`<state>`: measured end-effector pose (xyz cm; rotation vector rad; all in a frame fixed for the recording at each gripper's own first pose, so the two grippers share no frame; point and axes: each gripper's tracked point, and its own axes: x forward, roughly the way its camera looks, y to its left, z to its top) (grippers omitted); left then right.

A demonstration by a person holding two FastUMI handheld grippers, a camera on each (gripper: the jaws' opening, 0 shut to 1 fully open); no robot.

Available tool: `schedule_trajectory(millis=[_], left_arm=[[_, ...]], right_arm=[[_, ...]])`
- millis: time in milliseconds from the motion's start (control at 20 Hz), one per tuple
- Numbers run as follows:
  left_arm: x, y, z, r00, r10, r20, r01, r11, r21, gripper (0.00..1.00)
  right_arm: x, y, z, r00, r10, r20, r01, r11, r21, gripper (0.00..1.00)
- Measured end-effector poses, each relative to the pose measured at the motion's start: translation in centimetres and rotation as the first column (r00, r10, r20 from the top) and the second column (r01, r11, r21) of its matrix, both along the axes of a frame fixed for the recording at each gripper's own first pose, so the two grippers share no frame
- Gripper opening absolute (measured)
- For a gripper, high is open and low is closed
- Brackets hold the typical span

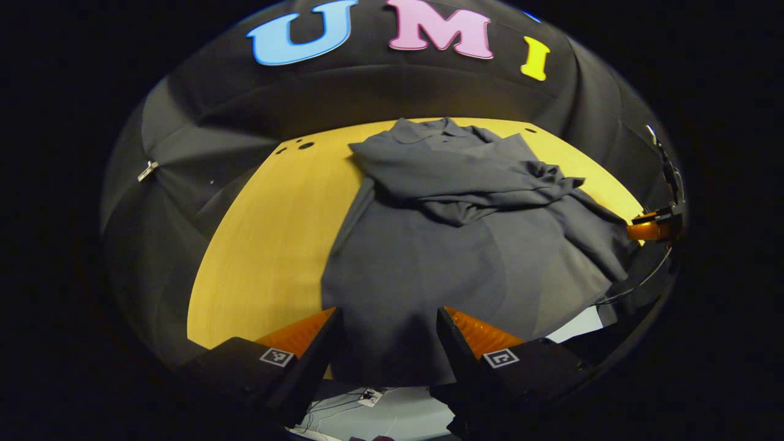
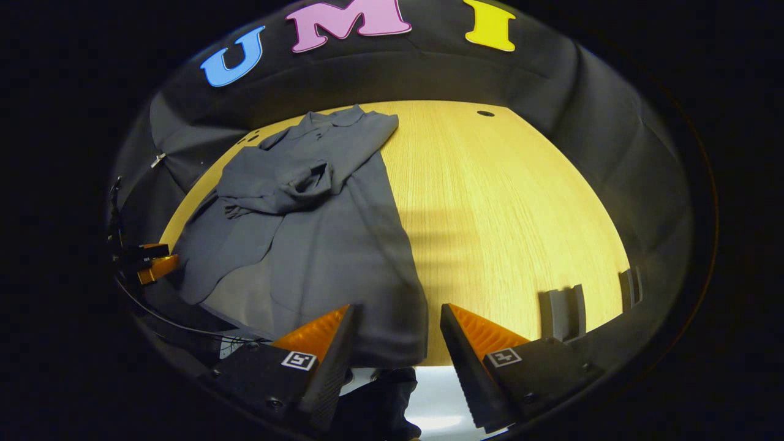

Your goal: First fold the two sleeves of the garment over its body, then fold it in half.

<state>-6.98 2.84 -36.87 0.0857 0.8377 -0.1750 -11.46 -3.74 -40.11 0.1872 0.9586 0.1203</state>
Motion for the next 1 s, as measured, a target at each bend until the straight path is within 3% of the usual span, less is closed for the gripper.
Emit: schedule_trajectory(millis=[250, 450, 500, 550, 600, 700, 750, 1000], left_arm=[[-1.0, 1.6, -1.9, 0.997, 0.036, -0.073, -0.037, 0.999, -0.006, 0.96], [-1.1, 1.6, -2.3, 0.993, 0.038, -0.108, -0.041, 0.999, -0.03, 0.98], [-0.9, 1.3, -2.5, 0.991, 0.054, -0.126, -0.062, 0.996, -0.066, 0.97], [-0.7, 0.8, -2.7, 0.99, 0.041, -0.131, -0.051, 0.996, -0.072, 0.87], [-0.8, 0.0, -2.3, 0.991, 0.004, -0.131, -0.016, 0.996, -0.09, 0.77], [-0.1, -1.5, -2.0, 0.991, -0.047, -0.128, 0.035, 0.995, -0.097, 0.31], [0.2, -1.5, -1.9, 0.989, -0.061, -0.135, 0.049, 0.995, -0.091, 0.08], [2.1, -1.8, 2.3, 0.997, -0.009, -0.076, -0.003, 0.988, -0.156, 0.06]], right_arm=[[-0.7, 1.6, -1.8, 0.999, 0.008, -0.049, -0.008, 1.0, 0.003, 0.85], [-0.6, 1.7, -2.1, 0.997, 0.057, -0.043, -0.06, 0.995, -0.078, 0.87], [-0.6, 1.6, -2.1, 0.997, 0.057, -0.046, -0.06, 0.995, -0.079, 0.89], [-0.7, 1.8, -2.3, 0.998, 0.05, -0.045, -0.053, 0.996, -0.066, 0.89], [-0.2, 2.4, -2.0, 0.996, 0.08, -0.042, -0.081, 0.996, -0.044, 0.79], [0.7, 3.1, -2.1, 0.996, 0.078, -0.049, -0.079, 0.997, -0.019, 0.08], [0.8, 3.4, -1.8, 0.994, 0.091, -0.052, -0.092, 0.996, -0.015, 0.08], [4.0, 3.9, 3.5, 0.992, 0.062, 0.111, -0.067, 0.997, 0.041, 0.05]])
